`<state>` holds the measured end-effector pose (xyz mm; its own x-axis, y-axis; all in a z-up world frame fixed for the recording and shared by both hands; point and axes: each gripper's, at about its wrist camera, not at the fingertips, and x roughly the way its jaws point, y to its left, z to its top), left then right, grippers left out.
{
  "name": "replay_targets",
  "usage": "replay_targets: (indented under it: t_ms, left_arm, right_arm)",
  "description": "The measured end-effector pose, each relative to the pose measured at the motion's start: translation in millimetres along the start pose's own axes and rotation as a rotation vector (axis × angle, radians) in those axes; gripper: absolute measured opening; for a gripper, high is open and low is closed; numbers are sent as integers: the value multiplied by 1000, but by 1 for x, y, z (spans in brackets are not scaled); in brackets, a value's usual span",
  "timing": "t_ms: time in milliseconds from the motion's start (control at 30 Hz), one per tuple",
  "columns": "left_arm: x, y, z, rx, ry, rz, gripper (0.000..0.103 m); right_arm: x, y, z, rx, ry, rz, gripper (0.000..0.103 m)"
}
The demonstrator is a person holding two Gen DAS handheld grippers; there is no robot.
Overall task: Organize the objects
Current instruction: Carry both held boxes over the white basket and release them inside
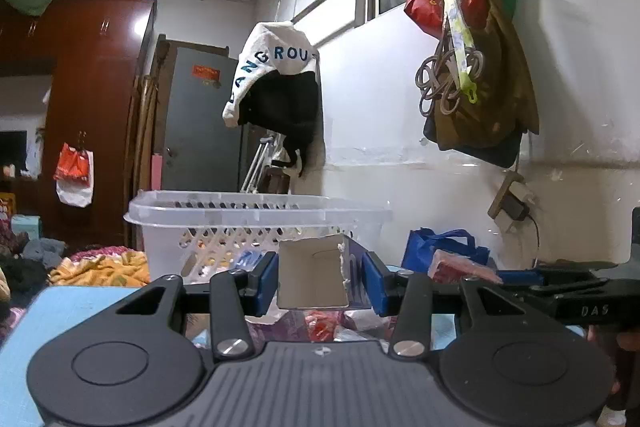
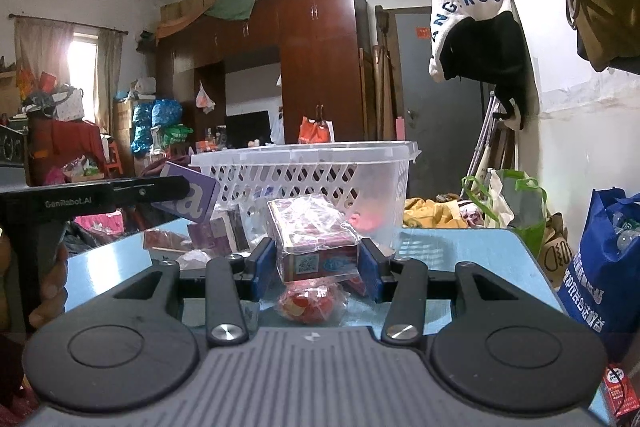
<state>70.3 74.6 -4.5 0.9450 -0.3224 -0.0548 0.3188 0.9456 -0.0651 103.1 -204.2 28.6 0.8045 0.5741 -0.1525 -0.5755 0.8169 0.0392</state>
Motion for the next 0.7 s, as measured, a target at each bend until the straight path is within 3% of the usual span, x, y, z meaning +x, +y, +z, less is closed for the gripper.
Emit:
replay_targets:
  t_ms: [367,533,700]
  left_arm:
    - [-13,13,40,-1,-78,48,49]
    - [32,28,90,3,-45,117,49]
    - [91,45,112,-14,69,202,49]
  right_arm:
    - [4,3,27,-12,-56,-4,48]
    - [40,10,80,-60,-67,-31,49]
    - [103,8,114,-84,-7,-52,49]
